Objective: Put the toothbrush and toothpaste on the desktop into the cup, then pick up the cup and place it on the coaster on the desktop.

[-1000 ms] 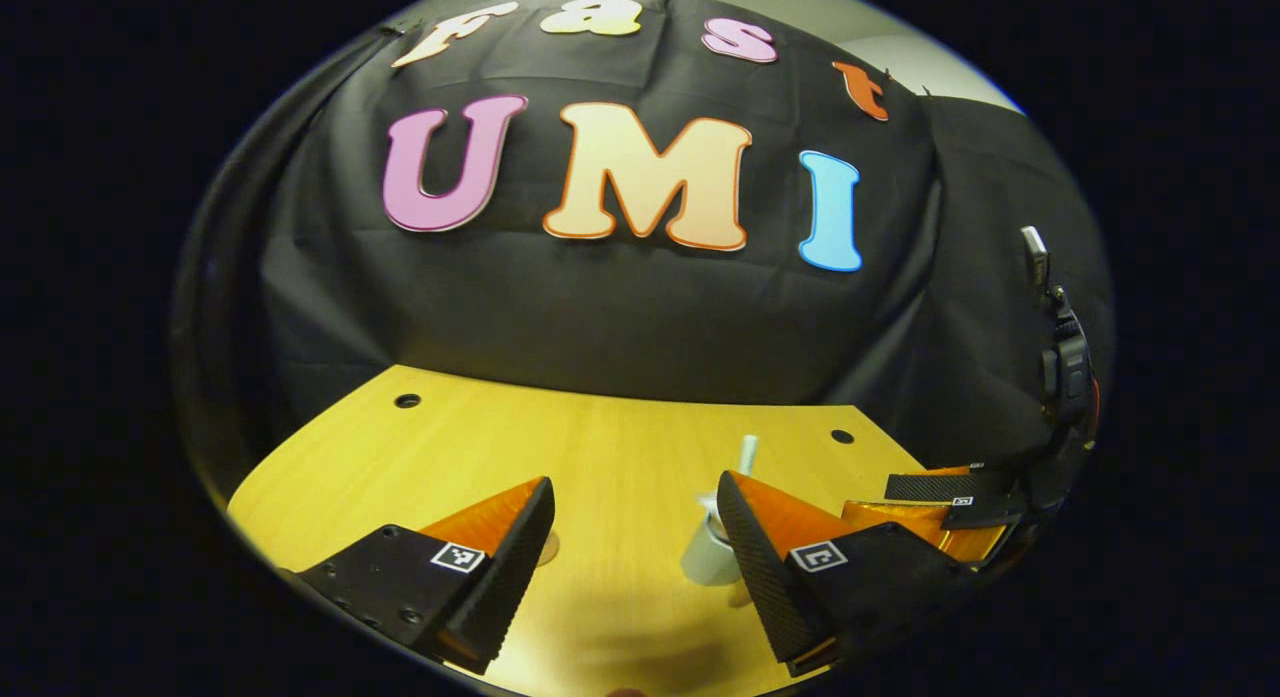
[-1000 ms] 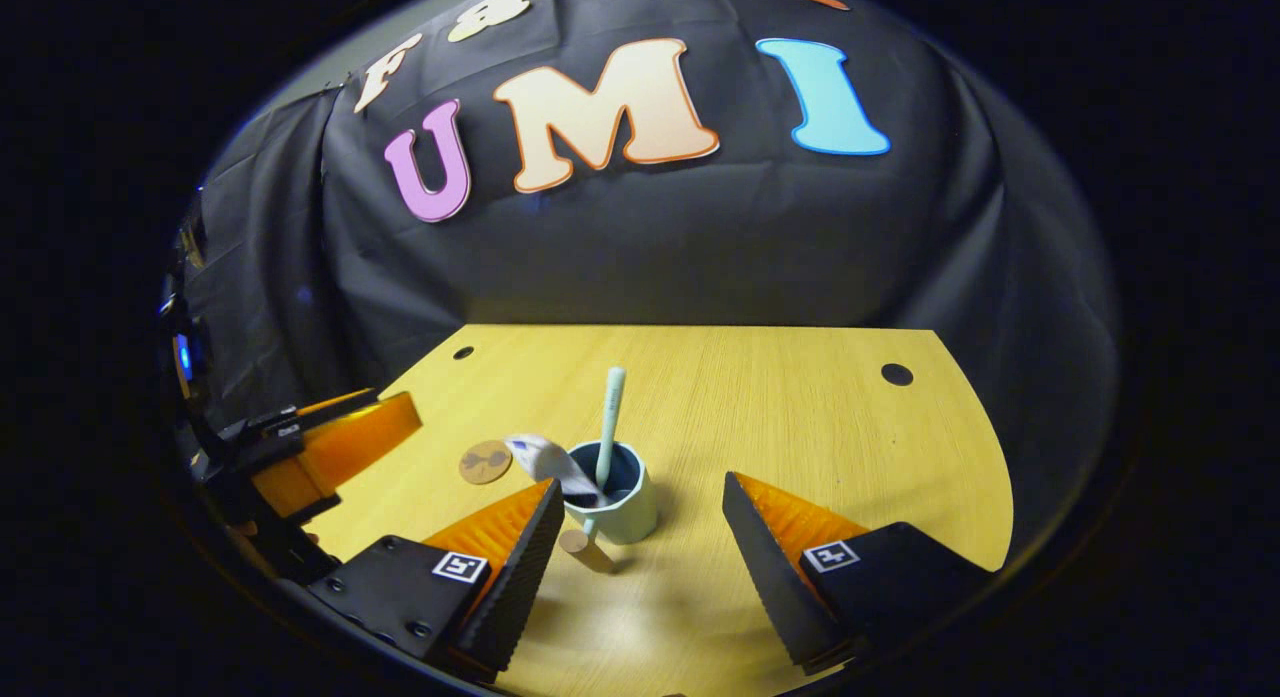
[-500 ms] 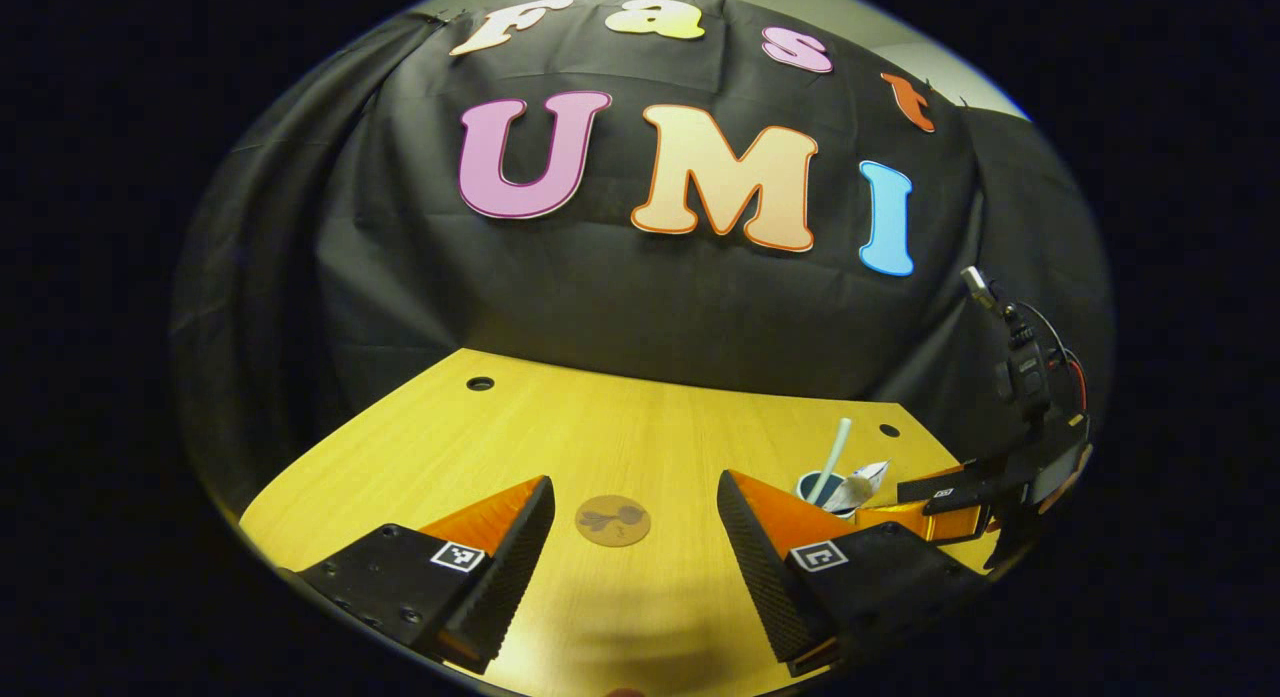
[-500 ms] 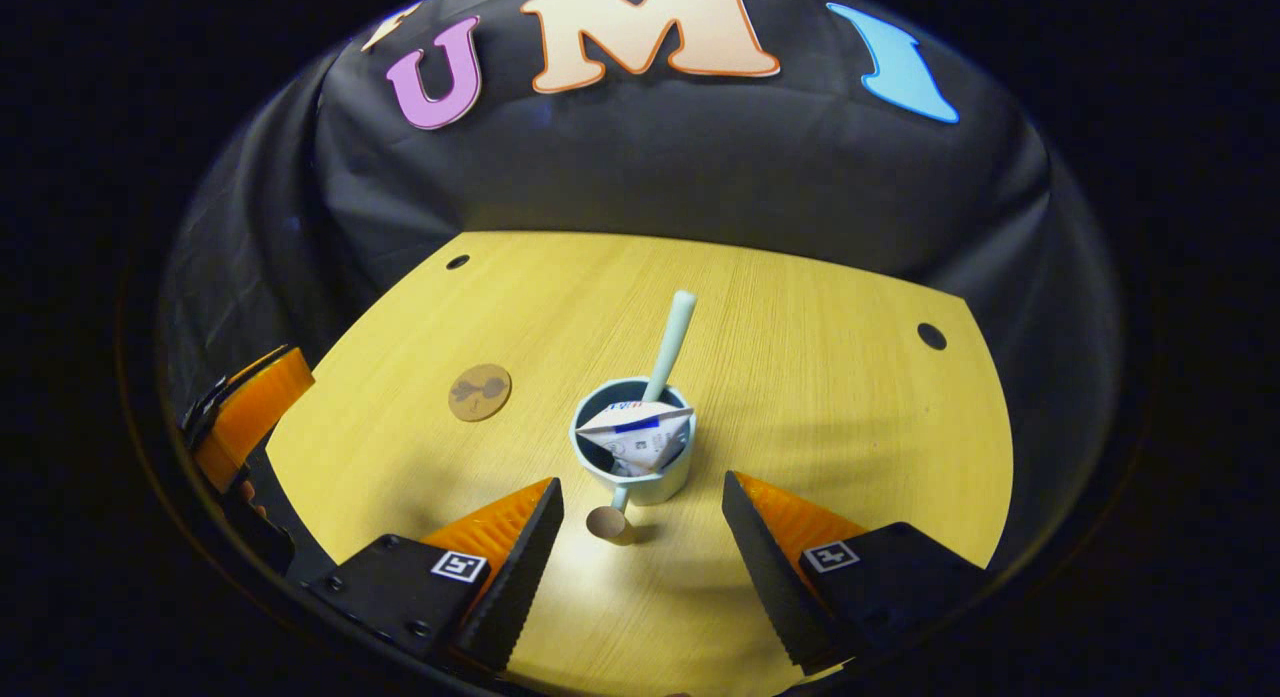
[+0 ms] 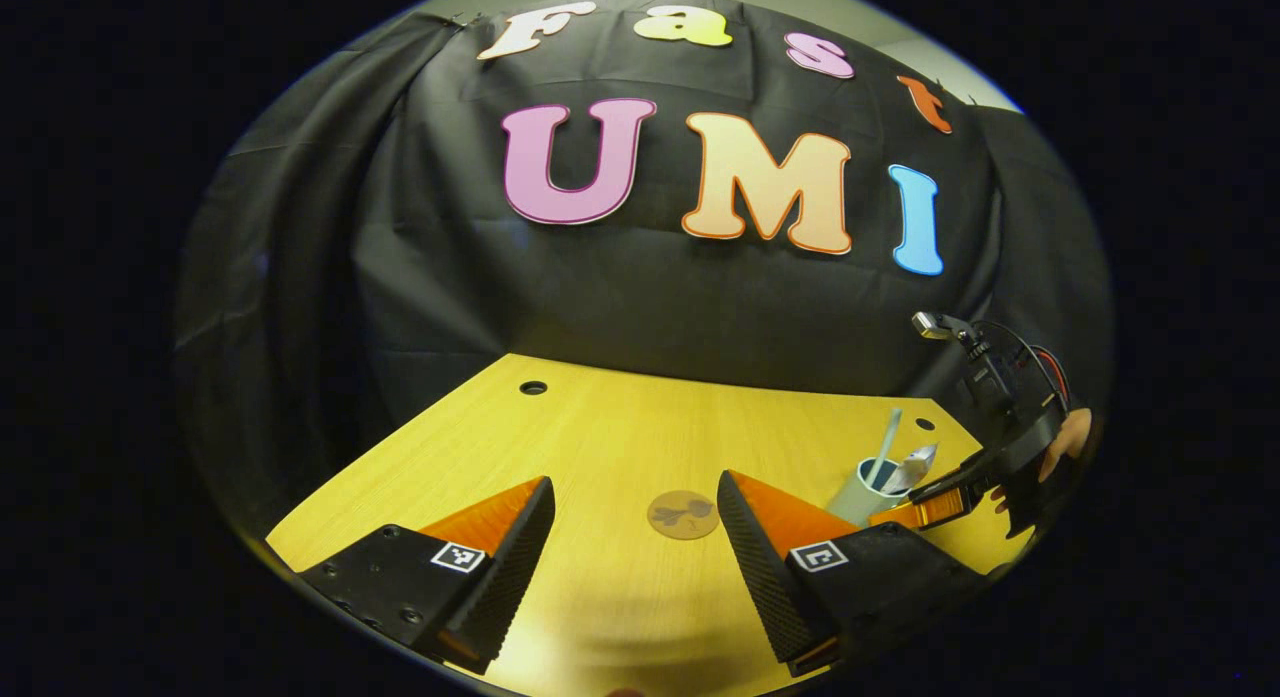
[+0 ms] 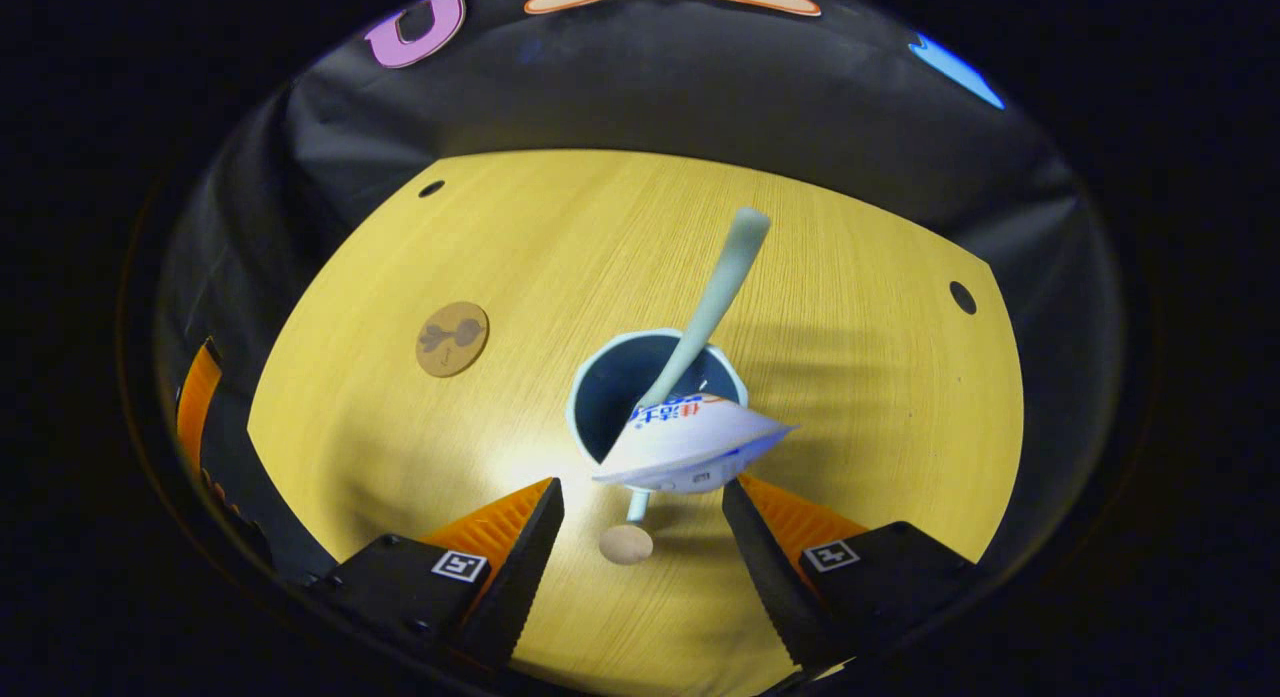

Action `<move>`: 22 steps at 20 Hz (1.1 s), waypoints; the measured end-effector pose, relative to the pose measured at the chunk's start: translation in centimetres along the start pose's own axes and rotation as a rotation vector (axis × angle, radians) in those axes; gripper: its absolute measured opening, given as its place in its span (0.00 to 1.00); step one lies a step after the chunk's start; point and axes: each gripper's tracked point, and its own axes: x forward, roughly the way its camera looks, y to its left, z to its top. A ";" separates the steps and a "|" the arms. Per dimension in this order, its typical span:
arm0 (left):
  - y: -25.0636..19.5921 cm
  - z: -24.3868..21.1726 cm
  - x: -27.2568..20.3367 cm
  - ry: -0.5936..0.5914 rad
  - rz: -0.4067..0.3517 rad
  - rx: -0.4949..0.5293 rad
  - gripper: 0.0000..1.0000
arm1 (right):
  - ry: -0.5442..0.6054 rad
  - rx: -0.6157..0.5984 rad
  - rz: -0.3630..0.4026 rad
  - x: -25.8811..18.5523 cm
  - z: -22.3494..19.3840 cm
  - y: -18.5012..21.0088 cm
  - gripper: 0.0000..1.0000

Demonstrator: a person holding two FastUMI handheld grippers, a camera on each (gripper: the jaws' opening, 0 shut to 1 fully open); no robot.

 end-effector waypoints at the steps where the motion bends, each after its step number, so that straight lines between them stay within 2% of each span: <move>1: 0.5 -0.3 0.0 0.008 0.005 -0.004 0.94 | 0.020 0.001 -0.005 0.4 0.1 0.1 0.98; 2: 1.2 -0.5 -0.2 0.014 0.009 -0.007 0.94 | 0.047 0.000 -0.006 0.7 -0.1 0.2 0.94; 3: 1.8 -0.6 -0.2 0.013 0.016 -0.010 0.94 | 0.075 -0.006 -0.011 1.0 -0.4 0.1 0.98; 5: 2.7 -0.5 -0.2 0.010 0.023 -0.022 0.94 | 0.109 -0.020 -0.027 1.6 -0.4 0.0 0.98; 6: 3.0 -0.8 -0.2 0.013 0.026 -0.030 0.94 | 0.125 -0.023 -0.037 1.8 -0.5 -0.1 0.94; 9: 4.1 -1.4 -0.2 0.027 0.029 -0.047 0.94 | 0.165 -0.016 -0.052 2.8 -0.5 -0.5 0.94; 11: 4.6 -1.4 0.0 0.030 0.032 -0.054 0.94 | 0.192 -0.018 -0.067 3.3 -0.6 -0.9 0.90; 12: 4.9 -1.5 0.1 0.032 0.032 -0.057 0.94 | 0.210 -0.016 -0.062 3.3 -0.7 -0.9 0.83; 15: 5.4 -1.9 0.7 0.047 0.028 -0.061 0.94 | 0.261 -0.031 -0.053 3.7 -1.8 -1.1 0.72; 18: 5.6 -2.2 1.3 0.059 0.018 -0.063 0.94 | 0.304 -0.065 -0.035 3.2 -2.3 -0.9 0.27; 22: 5.5 -2.1 2.0 0.068 0.000 -0.055 0.95 | 0.274 -0.060 -0.032 3.3 -1.9 -0.6 0.24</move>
